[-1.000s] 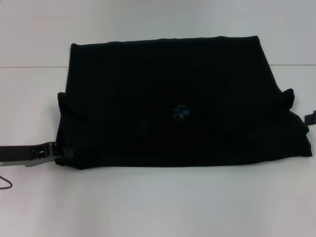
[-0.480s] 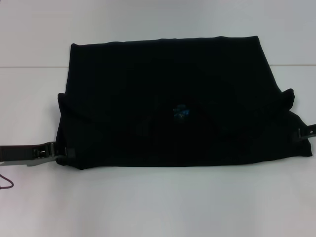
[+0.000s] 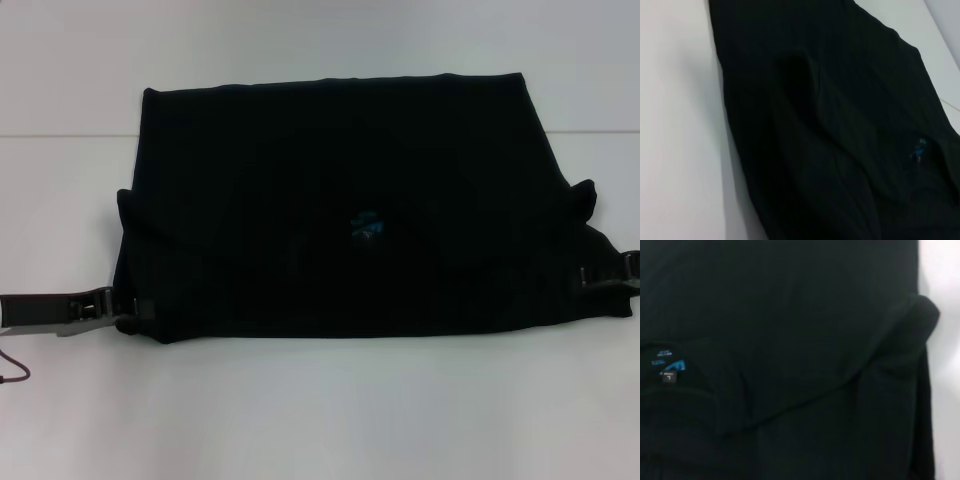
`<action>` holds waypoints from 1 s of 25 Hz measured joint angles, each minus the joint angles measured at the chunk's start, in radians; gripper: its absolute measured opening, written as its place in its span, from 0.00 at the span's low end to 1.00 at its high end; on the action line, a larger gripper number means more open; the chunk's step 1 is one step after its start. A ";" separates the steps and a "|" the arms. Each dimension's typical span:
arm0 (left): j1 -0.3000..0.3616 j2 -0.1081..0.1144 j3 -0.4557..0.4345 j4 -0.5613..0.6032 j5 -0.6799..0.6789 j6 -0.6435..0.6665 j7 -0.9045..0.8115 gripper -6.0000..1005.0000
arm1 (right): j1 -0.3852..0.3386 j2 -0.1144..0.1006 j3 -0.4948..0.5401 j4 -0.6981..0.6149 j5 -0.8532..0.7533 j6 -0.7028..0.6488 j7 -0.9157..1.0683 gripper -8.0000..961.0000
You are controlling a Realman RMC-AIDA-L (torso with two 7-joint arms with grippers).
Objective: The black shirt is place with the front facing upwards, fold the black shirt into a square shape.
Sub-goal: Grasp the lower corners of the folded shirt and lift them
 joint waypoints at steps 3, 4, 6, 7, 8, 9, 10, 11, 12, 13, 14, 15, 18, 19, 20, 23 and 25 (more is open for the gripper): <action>0.001 0.000 -0.004 0.000 -0.001 0.000 0.000 0.04 | 0.005 0.006 -0.011 0.000 -0.001 0.005 -0.005 0.84; 0.002 0.000 -0.005 0.000 -0.003 0.001 0.000 0.04 | 0.006 0.007 -0.019 0.000 -0.002 0.006 -0.005 0.83; 0.004 0.000 -0.007 0.000 -0.007 0.002 0.000 0.04 | 0.008 0.010 -0.034 -0.001 -0.002 0.012 -0.006 0.82; 0.005 0.000 -0.007 0.000 -0.008 0.003 -0.001 0.04 | 0.008 0.012 -0.036 -0.004 -0.002 0.014 -0.006 0.82; 0.005 -0.001 -0.008 0.001 -0.009 0.004 -0.002 0.04 | 0.008 0.013 -0.037 -0.006 -0.002 0.017 -0.006 0.81; 0.006 -0.001 -0.008 0.002 -0.010 0.006 -0.002 0.04 | 0.008 0.014 -0.037 -0.008 -0.002 0.018 -0.006 0.81; 0.006 -0.001 -0.008 0.002 -0.010 0.006 -0.002 0.04 | 0.009 0.014 -0.037 -0.009 -0.002 0.019 -0.006 0.81; 0.006 -0.001 -0.008 0.002 -0.010 0.007 -0.001 0.04 | 0.010 0.014 -0.037 -0.007 -0.002 0.021 -0.005 0.80; 0.006 -0.002 -0.008 0.002 -0.010 0.007 -0.001 0.04 | 0.012 0.013 -0.037 -0.005 -0.002 0.023 -0.005 0.80; 0.006 -0.002 -0.008 0.001 -0.010 0.008 0.000 0.04 | 0.013 0.013 -0.037 -0.003 -0.002 0.025 -0.005 0.79; 0.006 -0.002 -0.008 0.001 -0.010 0.009 0.000 0.04 | 0.014 0.013 -0.037 -0.002 -0.002 0.026 -0.006 0.79; 0.006 -0.002 -0.008 0.001 -0.010 0.009 0.000 0.04 | 0.015 0.014 -0.037 -0.002 -0.002 0.027 -0.006 0.79; 0.005 -0.001 -0.008 0.001 -0.011 0.009 0.000 0.04 | 0.016 0.015 -0.038 -0.002 -0.002 0.028 -0.007 0.67; 0.004 0.000 -0.008 0.000 -0.011 0.009 0.000 0.04 | 0.016 0.015 -0.038 -0.001 -0.002 0.028 -0.007 0.63; 0.003 0.000 -0.008 0.000 -0.011 0.009 0.000 0.04 | 0.015 0.015 -0.039 -0.001 -0.003 0.028 -0.007 0.59; 0.002 0.001 -0.008 -0.001 -0.011 0.009 -0.006 0.04 | 0.014 0.015 -0.039 -0.001 -0.003 0.028 -0.006 0.40; 0.001 0.001 -0.008 -0.001 -0.011 0.010 -0.008 0.04 | 0.013 0.015 -0.039 -0.001 -0.003 0.028 -0.006 0.28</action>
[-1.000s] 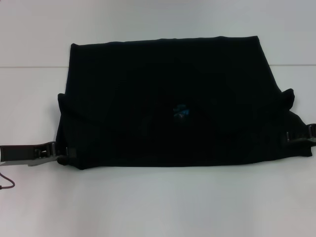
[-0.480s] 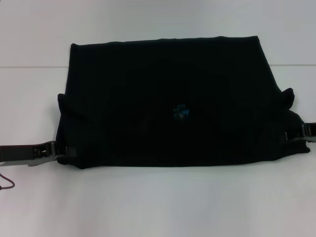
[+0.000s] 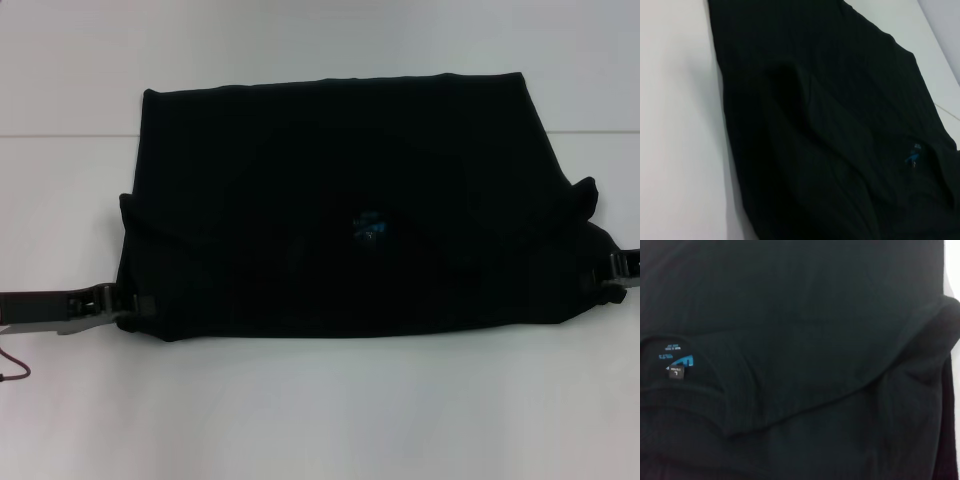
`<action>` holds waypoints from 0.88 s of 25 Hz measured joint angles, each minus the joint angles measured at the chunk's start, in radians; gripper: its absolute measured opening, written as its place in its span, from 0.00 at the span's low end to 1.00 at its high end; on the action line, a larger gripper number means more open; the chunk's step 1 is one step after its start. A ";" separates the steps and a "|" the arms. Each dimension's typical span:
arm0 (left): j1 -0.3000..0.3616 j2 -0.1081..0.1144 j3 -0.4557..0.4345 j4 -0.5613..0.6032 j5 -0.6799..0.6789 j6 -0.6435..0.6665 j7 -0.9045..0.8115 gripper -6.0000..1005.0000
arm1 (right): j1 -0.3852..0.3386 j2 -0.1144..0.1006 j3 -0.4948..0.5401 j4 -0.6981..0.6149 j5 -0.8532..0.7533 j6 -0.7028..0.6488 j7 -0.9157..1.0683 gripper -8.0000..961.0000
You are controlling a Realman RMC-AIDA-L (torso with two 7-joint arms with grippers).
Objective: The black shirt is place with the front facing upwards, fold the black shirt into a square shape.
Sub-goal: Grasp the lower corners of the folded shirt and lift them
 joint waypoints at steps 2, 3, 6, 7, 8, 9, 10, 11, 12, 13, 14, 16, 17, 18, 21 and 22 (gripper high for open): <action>-0.001 0.000 0.000 0.000 0.000 0.001 0.000 0.04 | -0.001 -0.001 0.000 0.000 0.000 -0.002 0.000 0.19; -0.001 0.000 0.000 0.000 0.000 0.003 -0.001 0.04 | -0.002 -0.002 0.000 -0.002 0.000 -0.004 0.000 0.14; -0.001 0.004 0.000 0.000 0.000 0.020 -0.002 0.04 | -0.005 -0.008 0.000 -0.007 0.000 -0.017 0.000 0.09; -0.001 0.006 0.000 0.000 0.000 0.031 -0.002 0.04 | -0.006 -0.011 0.000 -0.008 0.000 -0.025 -0.001 0.09; -0.001 0.008 0.000 0.000 0.000 0.040 -0.002 0.04 | -0.008 -0.015 0.001 -0.010 0.000 -0.043 -0.002 0.09; -0.001 0.011 0.000 0.000 0.001 0.057 -0.002 0.04 | -0.009 -0.018 0.003 -0.011 0.000 -0.061 -0.006 0.08; 0.001 0.015 0.000 0.000 0.003 0.077 -0.003 0.04 | -0.012 -0.022 0.005 -0.011 0.000 -0.085 -0.012 0.08; 0.002 0.018 0.000 -0.001 0.006 0.096 -0.003 0.04 | -0.016 -0.026 0.007 -0.012 0.000 -0.115 -0.018 0.08; 0.004 0.022 0.000 -0.002 0.007 0.123 -0.003 0.04 | -0.019 -0.029 0.008 -0.012 0.000 -0.136 -0.021 0.08; 0.006 0.026 0.000 -0.004 0.008 0.146 -0.004 0.04 | -0.026 -0.032 0.008 -0.013 0.000 -0.167 -0.025 0.08; 0.008 0.031 0.000 -0.007 0.008 0.173 -0.004 0.04 | -0.036 -0.037 0.006 -0.016 0.000 -0.200 -0.028 0.08; 0.011 0.042 0.000 -0.017 0.008 0.229 -0.004 0.04 | -0.054 -0.042 0.004 -0.023 0.000 -0.258 -0.035 0.08; 0.012 0.048 0.000 -0.023 0.009 0.264 -0.003 0.04 | -0.066 -0.043 0.003 -0.030 0.000 -0.293 -0.042 0.08; 0.014 0.054 0.001 -0.030 0.010 0.306 0.000 0.04 | -0.077 -0.043 0.002 -0.037 0.000 -0.323 -0.048 0.08; 0.022 0.060 0.009 -0.034 0.022 0.397 0.005 0.04 | -0.115 -0.042 0.002 -0.059 0.000 -0.413 -0.083 0.08; 0.023 0.061 0.011 -0.032 0.035 0.430 0.006 0.04 | -0.128 -0.041 0.002 -0.062 0.000 -0.439 -0.097 0.08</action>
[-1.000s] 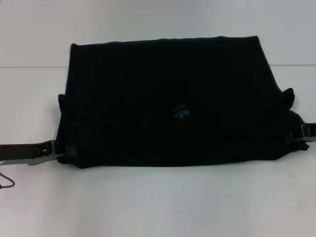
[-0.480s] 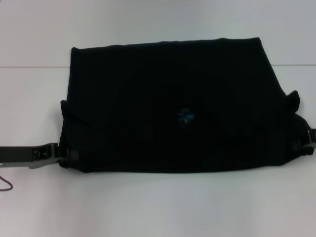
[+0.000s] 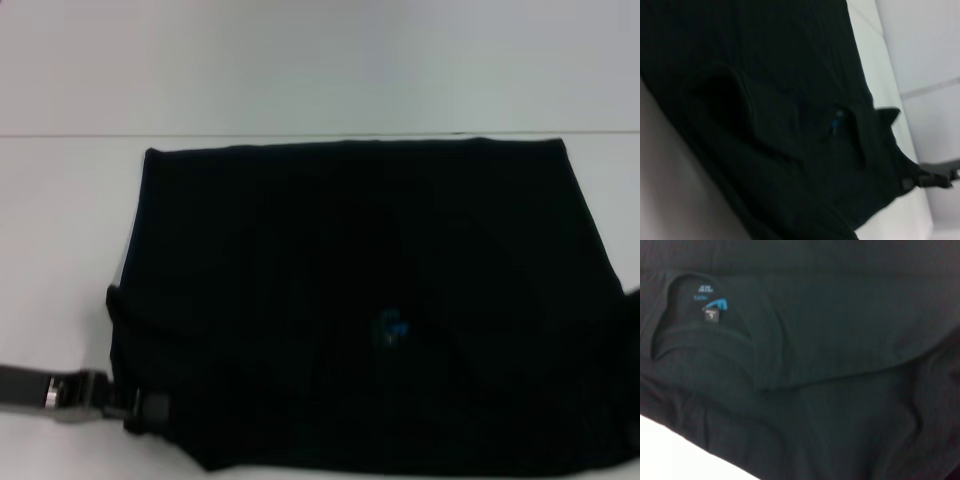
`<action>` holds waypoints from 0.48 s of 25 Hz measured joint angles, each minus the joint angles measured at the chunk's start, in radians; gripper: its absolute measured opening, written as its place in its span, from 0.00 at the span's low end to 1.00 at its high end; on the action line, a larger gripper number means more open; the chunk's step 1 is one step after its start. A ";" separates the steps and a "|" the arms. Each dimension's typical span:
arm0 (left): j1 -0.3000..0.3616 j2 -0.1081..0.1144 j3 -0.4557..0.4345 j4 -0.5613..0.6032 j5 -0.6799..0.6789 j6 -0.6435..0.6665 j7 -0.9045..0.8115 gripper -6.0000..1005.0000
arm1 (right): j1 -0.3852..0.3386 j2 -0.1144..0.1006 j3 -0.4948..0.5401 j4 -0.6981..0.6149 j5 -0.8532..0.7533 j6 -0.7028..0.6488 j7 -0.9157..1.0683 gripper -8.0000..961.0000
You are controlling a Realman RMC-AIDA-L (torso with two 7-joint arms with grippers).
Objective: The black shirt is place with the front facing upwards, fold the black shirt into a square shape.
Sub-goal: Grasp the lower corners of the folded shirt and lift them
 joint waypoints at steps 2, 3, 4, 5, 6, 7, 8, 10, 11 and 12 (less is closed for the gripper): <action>-0.001 0.002 0.001 0.003 0.040 0.055 0.001 0.04 | -0.022 0.001 -0.002 -0.001 -0.006 -0.047 -0.024 0.08; -0.004 0.003 0.001 0.003 0.064 0.072 0.001 0.04 | -0.033 0.002 -0.002 -0.001 -0.011 -0.063 -0.035 0.08; -0.007 0.003 0.001 0.003 0.098 0.093 0.001 0.04 | -0.041 0.003 -0.002 -0.001 -0.017 -0.076 -0.045 0.08; -0.009 0.003 0.002 0.003 0.130 0.109 0.000 0.04 | -0.051 0.003 -0.002 -0.001 -0.021 -0.087 -0.054 0.08; -0.010 0.003 0.002 0.003 0.149 0.127 0.000 0.04 | -0.060 0.004 -0.002 -0.001 -0.026 -0.098 -0.065 0.08; -0.011 0.002 0.002 0.003 0.164 0.146 0.002 0.04 | -0.065 0.004 -0.002 0.000 -0.028 -0.104 -0.072 0.08; -0.013 0.001 0.002 0.003 0.171 0.165 0.006 0.04 | -0.069 0.005 -0.002 0.002 -0.031 -0.110 -0.081 0.08; -0.017 -0.002 0.005 0.002 0.177 0.196 0.013 0.04 | -0.075 0.008 -0.002 0.007 -0.035 -0.119 -0.096 0.08; -0.022 -0.004 0.010 0.001 0.178 0.206 0.016 0.04 | -0.077 0.011 -0.002 0.008 -0.036 -0.122 -0.105 0.08; -0.026 -0.005 0.014 0.000 0.178 0.209 0.017 0.04 | -0.078 0.014 -0.001 0.010 -0.037 -0.127 -0.115 0.08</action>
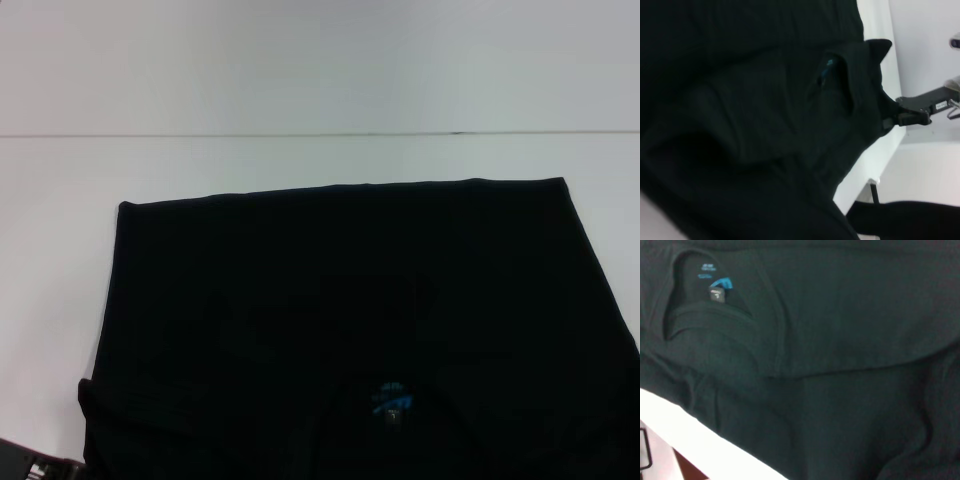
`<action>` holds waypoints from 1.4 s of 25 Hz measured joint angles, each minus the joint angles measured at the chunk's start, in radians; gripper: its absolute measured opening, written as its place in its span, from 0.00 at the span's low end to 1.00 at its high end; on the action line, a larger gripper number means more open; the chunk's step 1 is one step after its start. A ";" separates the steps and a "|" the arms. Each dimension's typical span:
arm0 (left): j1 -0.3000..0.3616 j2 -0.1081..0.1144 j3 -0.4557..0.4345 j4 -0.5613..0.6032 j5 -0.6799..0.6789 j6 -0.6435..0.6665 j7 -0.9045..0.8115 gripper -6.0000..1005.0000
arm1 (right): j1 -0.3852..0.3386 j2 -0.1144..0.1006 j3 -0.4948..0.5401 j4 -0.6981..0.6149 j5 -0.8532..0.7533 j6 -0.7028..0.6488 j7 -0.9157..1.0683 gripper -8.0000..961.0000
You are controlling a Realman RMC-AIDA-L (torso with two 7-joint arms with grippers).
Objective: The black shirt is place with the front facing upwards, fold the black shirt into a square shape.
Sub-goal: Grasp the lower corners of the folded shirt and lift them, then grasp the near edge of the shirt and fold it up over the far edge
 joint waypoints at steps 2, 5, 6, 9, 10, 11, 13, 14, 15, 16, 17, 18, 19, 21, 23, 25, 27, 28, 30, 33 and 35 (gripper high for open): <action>-0.010 -0.001 0.001 -0.002 0.001 -0.006 -0.001 0.04 | 0.001 0.003 0.007 0.010 0.000 -0.002 -0.017 0.08; -0.030 -0.002 -0.047 -0.003 -0.006 -0.014 -0.004 0.04 | 0.010 -0.002 0.048 0.037 0.016 -0.007 -0.040 0.08; -0.038 0.000 -0.077 -0.001 -0.007 -0.016 -0.004 0.04 | 0.015 -0.006 0.073 0.043 0.027 -0.018 -0.049 0.08; -0.065 0.007 -0.177 0.001 -0.007 -0.039 -0.009 0.04 | 0.026 -0.029 0.159 0.055 0.091 -0.047 -0.066 0.08; -0.072 0.008 -0.204 0.000 -0.008 -0.052 -0.013 0.04 | 0.030 -0.039 0.187 0.065 0.120 -0.050 -0.067 0.08; -0.081 0.011 -0.241 -0.001 -0.008 -0.076 -0.020 0.04 | 0.035 -0.051 0.216 0.081 0.151 -0.050 -0.067 0.08; -0.093 0.014 -0.293 -0.004 -0.008 -0.118 -0.027 0.04 | 0.047 -0.074 0.272 0.128 0.211 -0.037 -0.063 0.08; -0.097 0.013 -0.320 -0.004 -0.008 -0.147 -0.027 0.04 | 0.053 -0.083 0.301 0.152 0.243 -0.023 -0.060 0.08; -0.101 0.011 -0.355 -0.005 -0.009 -0.181 -0.027 0.04 | 0.057 -0.088 0.328 0.173 0.275 -0.001 -0.057 0.08; -0.103 0.009 -0.387 -0.006 -0.012 -0.215 -0.027 0.04 | 0.060 -0.090 0.350 0.187 0.301 0.020 -0.053 0.08; -0.102 0.005 -0.415 -0.007 -0.021 -0.246 -0.025 0.04 | 0.062 -0.088 0.368 0.202 0.335 0.055 -0.047 0.08; -0.099 0.001 -0.444 -0.009 -0.040 -0.281 -0.019 0.04 | 0.063 -0.084 0.381 0.216 0.368 0.093 -0.043 0.08; -0.094 -0.005 -0.467 -0.012 -0.069 -0.318 -0.009 0.04 | 0.063 -0.079 0.388 0.232 0.405 0.134 -0.040 0.08; -0.081 -0.016 -0.494 -0.026 -0.139 -0.382 0.019 0.04 | 0.064 -0.063 0.389 0.267 0.489 0.239 -0.047 0.08; -0.067 -0.030 -0.504 -0.051 -0.218 -0.454 0.056 0.04 | 0.067 -0.035 0.387 0.291 0.556 0.343 -0.064 0.08; -0.059 -0.048 -0.505 -0.076 -0.279 -0.526 0.094 0.04 | 0.074 0.005 0.384 0.303 0.603 0.447 -0.091 0.08; -0.057 -0.074 -0.504 -0.088 -0.320 -0.594 0.128 0.04 | 0.083 0.054 0.383 0.307 0.640 0.558 -0.136 0.08; -0.058 -0.091 -0.502 -0.091 -0.336 -0.630 0.149 0.04 | 0.088 0.080 0.383 0.309 0.659 0.615 -0.164 0.08; -0.064 -0.113 -0.501 -0.092 -0.353 -0.682 0.180 0.04 | 0.098 0.121 0.382 0.312 0.688 0.705 -0.220 0.08; -0.080 -0.145 -0.501 -0.093 -0.373 -0.772 0.229 0.04 | 0.117 0.162 0.381 0.320 0.730 0.816 -0.296 0.08; -0.086 -0.161 -0.502 -0.095 -0.397 -0.830 0.261 0.04 | 0.131 0.169 0.380 0.348 0.762 0.864 -0.346 0.08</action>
